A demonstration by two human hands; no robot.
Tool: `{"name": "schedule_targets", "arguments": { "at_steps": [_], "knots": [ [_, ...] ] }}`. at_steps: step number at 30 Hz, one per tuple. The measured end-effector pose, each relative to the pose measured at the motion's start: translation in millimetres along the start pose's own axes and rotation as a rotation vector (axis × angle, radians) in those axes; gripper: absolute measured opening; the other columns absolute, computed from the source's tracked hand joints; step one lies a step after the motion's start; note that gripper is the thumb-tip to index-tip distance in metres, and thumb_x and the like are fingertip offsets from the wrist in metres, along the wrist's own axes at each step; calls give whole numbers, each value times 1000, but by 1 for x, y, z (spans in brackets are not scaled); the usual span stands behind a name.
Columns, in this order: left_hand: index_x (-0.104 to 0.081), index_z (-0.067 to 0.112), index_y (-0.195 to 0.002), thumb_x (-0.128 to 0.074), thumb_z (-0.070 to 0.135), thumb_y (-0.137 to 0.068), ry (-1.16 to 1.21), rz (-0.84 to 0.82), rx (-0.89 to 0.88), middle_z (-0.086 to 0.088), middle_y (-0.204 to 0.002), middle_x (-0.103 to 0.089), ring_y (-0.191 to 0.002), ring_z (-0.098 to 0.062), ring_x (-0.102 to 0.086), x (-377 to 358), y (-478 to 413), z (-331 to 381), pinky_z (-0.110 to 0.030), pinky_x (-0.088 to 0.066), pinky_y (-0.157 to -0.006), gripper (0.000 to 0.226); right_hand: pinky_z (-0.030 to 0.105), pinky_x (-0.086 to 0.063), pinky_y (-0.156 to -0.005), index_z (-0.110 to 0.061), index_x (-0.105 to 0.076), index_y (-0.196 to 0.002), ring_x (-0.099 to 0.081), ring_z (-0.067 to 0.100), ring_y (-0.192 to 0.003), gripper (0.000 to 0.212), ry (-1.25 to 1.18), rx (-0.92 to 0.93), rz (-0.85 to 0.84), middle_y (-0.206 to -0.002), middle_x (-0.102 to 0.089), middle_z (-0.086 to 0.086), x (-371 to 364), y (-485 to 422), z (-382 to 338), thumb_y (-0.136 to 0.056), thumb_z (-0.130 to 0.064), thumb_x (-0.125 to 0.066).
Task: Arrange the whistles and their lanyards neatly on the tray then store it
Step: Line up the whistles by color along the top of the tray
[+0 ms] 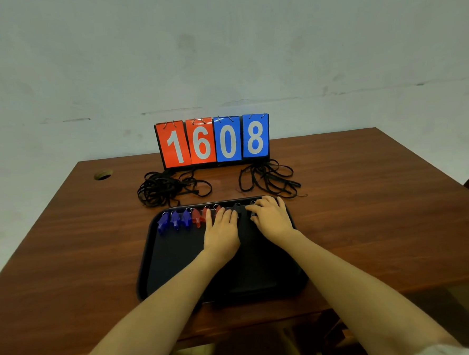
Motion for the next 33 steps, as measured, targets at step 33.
{"name": "schedule_targets", "arguments": {
  "at_steps": [33],
  "knots": [
    [-17, 8, -149, -37, 21, -95, -10, 83, 168, -9, -154, -22, -146, -25, -11, 19, 28, -65, -46, 2, -119, 59, 48, -2, -119, -23, -39, -142, -15, 21, -145, 46, -78, 211, -26, -146, -39, 1, -8, -10, -84, -97, -26, -46]
  ]
}}
Point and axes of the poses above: each hand's wrist, its own y-axis away from the middle knuckle, its own x-axis out of the back of the hand, z = x × y, the point moved 9 cm from there along -y, towards the middle knuckle
